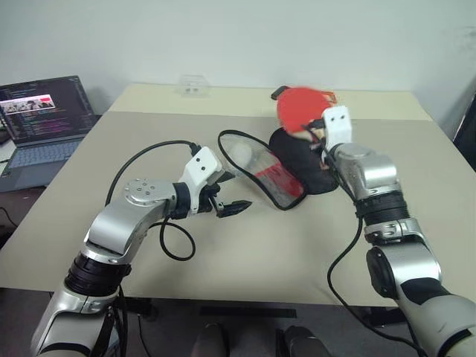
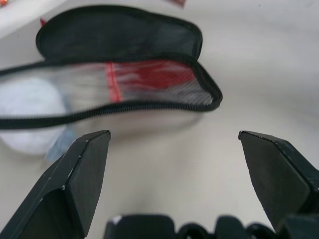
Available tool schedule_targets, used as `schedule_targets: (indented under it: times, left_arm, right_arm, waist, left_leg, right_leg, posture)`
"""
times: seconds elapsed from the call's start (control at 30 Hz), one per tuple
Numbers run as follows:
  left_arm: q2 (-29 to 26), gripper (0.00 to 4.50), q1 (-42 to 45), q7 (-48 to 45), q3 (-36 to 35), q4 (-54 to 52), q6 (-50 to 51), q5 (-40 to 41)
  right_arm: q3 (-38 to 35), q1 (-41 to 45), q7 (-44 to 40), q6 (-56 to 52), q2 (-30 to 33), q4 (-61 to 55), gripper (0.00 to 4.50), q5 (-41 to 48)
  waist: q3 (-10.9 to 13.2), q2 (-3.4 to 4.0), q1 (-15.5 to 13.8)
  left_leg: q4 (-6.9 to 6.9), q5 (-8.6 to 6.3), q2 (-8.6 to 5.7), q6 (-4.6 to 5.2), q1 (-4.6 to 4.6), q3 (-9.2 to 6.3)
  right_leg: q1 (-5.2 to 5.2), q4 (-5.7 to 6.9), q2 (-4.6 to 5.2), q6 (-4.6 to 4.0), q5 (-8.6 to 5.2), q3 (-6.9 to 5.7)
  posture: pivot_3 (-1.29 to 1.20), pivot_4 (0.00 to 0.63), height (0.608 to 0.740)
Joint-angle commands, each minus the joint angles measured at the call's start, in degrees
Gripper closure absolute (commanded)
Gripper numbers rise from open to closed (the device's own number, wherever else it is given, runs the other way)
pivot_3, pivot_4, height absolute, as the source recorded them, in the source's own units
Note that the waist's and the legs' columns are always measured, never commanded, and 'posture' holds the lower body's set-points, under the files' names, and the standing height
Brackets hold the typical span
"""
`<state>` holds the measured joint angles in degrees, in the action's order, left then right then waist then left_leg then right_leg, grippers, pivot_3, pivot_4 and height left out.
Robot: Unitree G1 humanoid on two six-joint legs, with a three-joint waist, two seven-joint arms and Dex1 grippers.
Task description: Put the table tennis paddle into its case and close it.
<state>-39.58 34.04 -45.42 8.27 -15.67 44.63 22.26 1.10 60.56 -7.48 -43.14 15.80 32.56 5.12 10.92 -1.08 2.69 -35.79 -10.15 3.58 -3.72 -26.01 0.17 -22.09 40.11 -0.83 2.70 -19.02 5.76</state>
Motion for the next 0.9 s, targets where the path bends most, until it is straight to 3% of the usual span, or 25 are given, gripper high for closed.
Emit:
schedule_targets:
  times: [0.03,0.33,0.9]
  left_arm:
    - [-0.63,0.00,-0.59,0.55,-2.20,-3.85,0.38,0.43]
    - [-0.71,0.00,-2.28,1.76,-2.88,-6.47,1.91,0.65]
    - [-1.98,0.00,-3.95,2.57,-3.65,-8.66,3.83,0.87]
  right_arm:
    - [0.70,4.32,-2.71,4.46,0.61,4.48,3.45,-1.67]
    - [0.72,8.53,-5.37,8.24,-0.51,16.49,3.45,-2.94]
    - [-1.06,9.60,-4.81,9.10,-0.59,23.52,3.45,-2.93]
  waist:
    - [0.00,0.00,0.00]
    - [0.00,0.00,0.56]
    - [0.00,0.00,0.60]
  left_leg:
    - [0.00,0.00,0.00,0.00,-0.01,0.01]
    - [-0.01,0.00,0.03,-0.01,0.00,-0.02]
    - [-0.16,0.01,0.02,-0.01,0.03,-0.04]
  right_leg:
    - [0.00,-0.01,0.01,0.00,0.00,0.01]
    - [-0.04,0.09,-0.02,-0.01,0.01,0.00]
    - [-0.04,0.32,-0.03,-0.01,0.00,0.00]
  posture:
    - [0.00,0.150,0.740]
    - [0.00,0.150,0.740]
    - [0.00,0.150,0.740]
